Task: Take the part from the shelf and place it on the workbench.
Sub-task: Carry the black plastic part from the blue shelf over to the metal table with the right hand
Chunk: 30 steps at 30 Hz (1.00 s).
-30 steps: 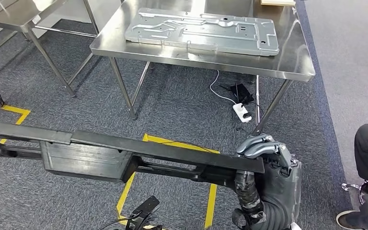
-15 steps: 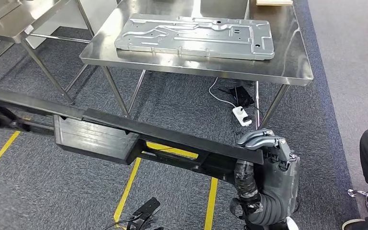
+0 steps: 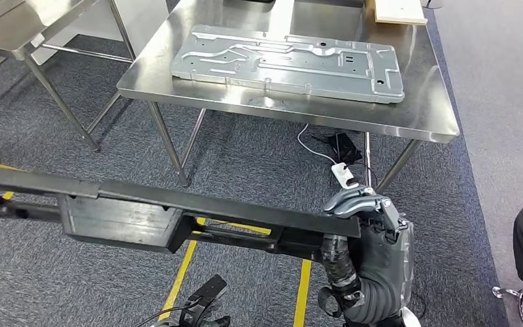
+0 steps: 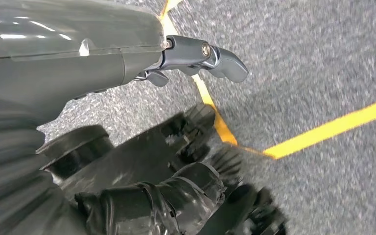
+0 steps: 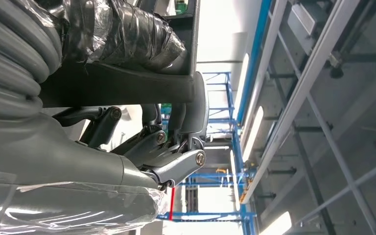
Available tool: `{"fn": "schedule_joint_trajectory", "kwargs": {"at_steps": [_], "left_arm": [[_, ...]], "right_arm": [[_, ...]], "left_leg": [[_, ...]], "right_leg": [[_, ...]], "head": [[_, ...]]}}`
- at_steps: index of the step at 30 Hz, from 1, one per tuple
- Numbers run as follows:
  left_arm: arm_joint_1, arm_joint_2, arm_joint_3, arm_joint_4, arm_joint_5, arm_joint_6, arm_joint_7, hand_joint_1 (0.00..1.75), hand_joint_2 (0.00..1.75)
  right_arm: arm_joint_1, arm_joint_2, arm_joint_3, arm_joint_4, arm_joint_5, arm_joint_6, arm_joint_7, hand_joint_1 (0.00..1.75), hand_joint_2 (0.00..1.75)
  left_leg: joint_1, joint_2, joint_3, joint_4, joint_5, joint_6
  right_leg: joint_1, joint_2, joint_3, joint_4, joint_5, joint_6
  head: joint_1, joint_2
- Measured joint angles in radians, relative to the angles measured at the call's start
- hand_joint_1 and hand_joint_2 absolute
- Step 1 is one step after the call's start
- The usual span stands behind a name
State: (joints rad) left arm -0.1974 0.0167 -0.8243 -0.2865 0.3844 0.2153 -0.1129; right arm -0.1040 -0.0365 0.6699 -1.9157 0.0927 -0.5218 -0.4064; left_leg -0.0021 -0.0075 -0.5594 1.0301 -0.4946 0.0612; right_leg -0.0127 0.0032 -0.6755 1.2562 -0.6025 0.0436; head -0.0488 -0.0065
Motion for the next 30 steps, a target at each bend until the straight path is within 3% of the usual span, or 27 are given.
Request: {"fn": "schedule_joint_trajectory", "kwargs": {"at_steps": [2, 3, 5, 6, 8, 9, 11, 13, 14, 15, 16, 18, 20, 24, 26, 28, 30], "left_arm": [[0.001, -0.003, 0.0, 0.0, 0.0, -0.002, 0.002, 0.0, 1.75], [0.0, -0.004, 0.0, 0.0, -0.001, -0.002, 0.004, 0.0, 1.75], [-0.003, -0.007, 0.001, 0.0, -0.001, -0.002, 0.007, 0.0, 1.75], [-0.005, -0.008, 0.001, 0.0, -0.002, -0.001, 0.008, 0.0, 1.75], [-0.008, -0.008, 0.001, 0.0, -0.002, -0.001, 0.01, 0.0, 1.75], [-0.009, -0.008, 0.001, 0.0, -0.003, -0.001, 0.01, 0.0, 1.75], [-0.011, -0.008, 0.001, 0.0, -0.005, -0.001, 0.011, 0.0, 1.75], [-0.009, -0.008, 0.001, 0.0, -0.006, -0.001, 0.011, 0.0, 1.75], [-0.007, -0.008, 0.001, 0.0, -0.006, -0.001, 0.011, 0.0, 1.75], [-0.005, -0.008, 0.001, 0.0, -0.006, -0.001, 0.011, 0.0, 1.75], [-0.004, -0.008, 0.001, 0.0, -0.006, -0.002, 0.012, 0.0, 1.75], [-0.002, -0.008, 0.001, 0.0, -0.006, -0.002, 0.012, 0.0, 1.75], [-0.001, -0.008, 0.002, 0.0, -0.005, -0.001, 0.012, 0.0, 1.75], [-0.001, -0.008, 0.002, 0.0, -0.004, 0.001, 0.011, 0.0, 1.75], [-0.003, -0.008, 0.002, 0.0, -0.005, 0.001, 0.01, 0.0, 1.75], [-0.004, -0.008, 0.002, 0.0, -0.007, 0.0, 0.01, 0.0, 1.75], [-0.002, -0.008, 0.002, 0.0, -0.008, 0.0, 0.011, 0.0, 1.75]], "right_arm": [[-0.001, -0.003, 0.0, 0.0, 0.0, 0.003, 0.001, 1.75, 1.75], [-0.001, -0.004, 0.0, 0.0, 0.0, 0.005, 0.002, 1.75, 1.75], [-0.001, -0.005, 0.0, -0.001, -0.001, 0.009, 0.006, 1.75, 1.75], [-0.001, -0.006, 0.0, -0.001, -0.001, 0.011, 0.009, 1.75, 1.75], [-0.001, -0.005, 0.0, -0.003, 0.001, 0.014, 0.013, 1.75, 1.75], [-0.001, -0.005, 0.0, -0.003, 0.001, 0.014, 0.015, 1.75, 1.75], [-0.001, -0.005, 0.0, -0.004, 0.003, 0.014, 0.017, 1.75, 1.75], [0.0, -0.005, 0.0, -0.003, 0.003, 0.014, 0.018, 1.75, 1.75], [0.0, -0.005, 0.0, -0.003, 0.003, 0.014, 0.018, 1.75, 1.75], [0.001, -0.005, 0.0, -0.003, 0.003, 0.014, 0.018, 1.75, 1.75], [0.001, -0.005, 0.0, -0.003, 0.003, 0.013, 0.018, 1.75, 1.75], [0.001, -0.005, 0.0, -0.003, 0.003, 0.013, 0.018, 1.75, 1.75], [0.001, -0.005, 0.0, -0.003, 0.002, 0.013, 0.018, 1.75, 1.75], [-0.001, -0.005, 0.0, -0.003, 0.002, 0.013, 0.019, 1.75, 1.75], [-0.003, -0.005, 0.0, -0.004, 0.002, 0.012, 0.018, 1.75, 1.75], [-0.003, -0.006, 0.0, -0.003, 0.002, 0.009, 0.018, 1.75, 1.75], [-0.001, -0.006, 0.0, -0.003, 0.0, 0.004, 0.017, 1.75, 1.75]], "left_leg": [[0.0, -0.002, 0.019, 0.0, -0.017, -0.003], [-0.001, -0.003, 0.027, 0.0, -0.025, -0.007], [-0.003, -0.005, 0.037, 0.0, -0.036, -0.018], [-0.004, -0.005, 0.043, 0.002, -0.036, -0.024], [-0.004, -0.004, 0.048, 0.017, -0.035, -0.035], [-0.004, -0.003, 0.035, 0.045, -0.035, -0.039], [0.001, 0.0, -0.024, 0.144, -0.054, -0.049], [0.009, 0.001, -0.101, 0.24, -0.101, -0.061], [0.013, 0.001, -0.128, 0.258, -0.118, -0.066], [0.018, 0.001, -0.141, 0.246, -0.118, -0.07], [0.021, 0.002, -0.139, 0.205, -0.094, -0.074], [0.027, 0.01, -0.116, 0.085, 0.004, -0.082], [0.025, 0.019, -0.099, 0.02, 0.054, -0.076], [0.024, 0.01, -0.074, 0.015, 0.046, -0.037], [0.021, 0.007, -0.056, 0.012, 0.037, -0.023], [0.017, 0.004, -0.043, 0.012, 0.023, -0.014], [0.011, 0.0, -0.025, 0.012, 0.006, -0.011]], "right_leg": [[0.003, 0.0, 0.015, -0.108, 0.092, -0.008], [0.006, -0.001, 0.022, -0.156, 0.124, -0.014], [0.013, -0.001, 0.031, -0.205, 0.155, -0.029], [0.014, -0.001, 0.034, -0.21, 0.148, -0.034], [0.009, 0.0, 0.058, -0.225, 0.161, -0.046], [0.006, -0.001, 0.072, -0.232, 0.16, -0.052], [0.001, -0.002, 0.093, -0.242, 0.154, -0.059], [-0.003, -0.002, 0.106, -0.244, 0.142, -0.06], [-0.005, -0.001, 0.114, -0.245, 0.134, -0.058], [-0.009, 0.001, 0.125, -0.244, 0.125, -0.054], [-0.012, 0.002, 0.137, -0.244, 0.115, -0.05], [-0.018, 0.002, 0.162, -0.241, 0.093, -0.036], [-0.016, 0.002, 0.174, -0.241, 0.073, -0.019], [-0.017, -0.003, 0.185, -0.21, 0.062, 0.006], [-0.017, -0.004, 0.132, -0.117, 0.044, 0.008], [-0.013, -0.004, 0.045, 0.003, -0.002, 0.007], [-0.007, -0.004, -0.015, 0.042, -0.032, 0.002]], "head": [[0.0, 0.0], [0.0, 0.0], [-0.002, 0.0], [-0.003, 0.0], [-0.002, 0.0], [-0.005, 0.0], [-0.009, 0.0], [-0.012, 0.0], [-0.012, 0.0], [-0.012, 0.0], [-0.012, 0.0], [-0.013, 0.0], [-0.016, 0.0], [-0.017, 0.0], [-0.014, 0.0], [-0.014, 0.0], [-0.014, 0.0]]}}
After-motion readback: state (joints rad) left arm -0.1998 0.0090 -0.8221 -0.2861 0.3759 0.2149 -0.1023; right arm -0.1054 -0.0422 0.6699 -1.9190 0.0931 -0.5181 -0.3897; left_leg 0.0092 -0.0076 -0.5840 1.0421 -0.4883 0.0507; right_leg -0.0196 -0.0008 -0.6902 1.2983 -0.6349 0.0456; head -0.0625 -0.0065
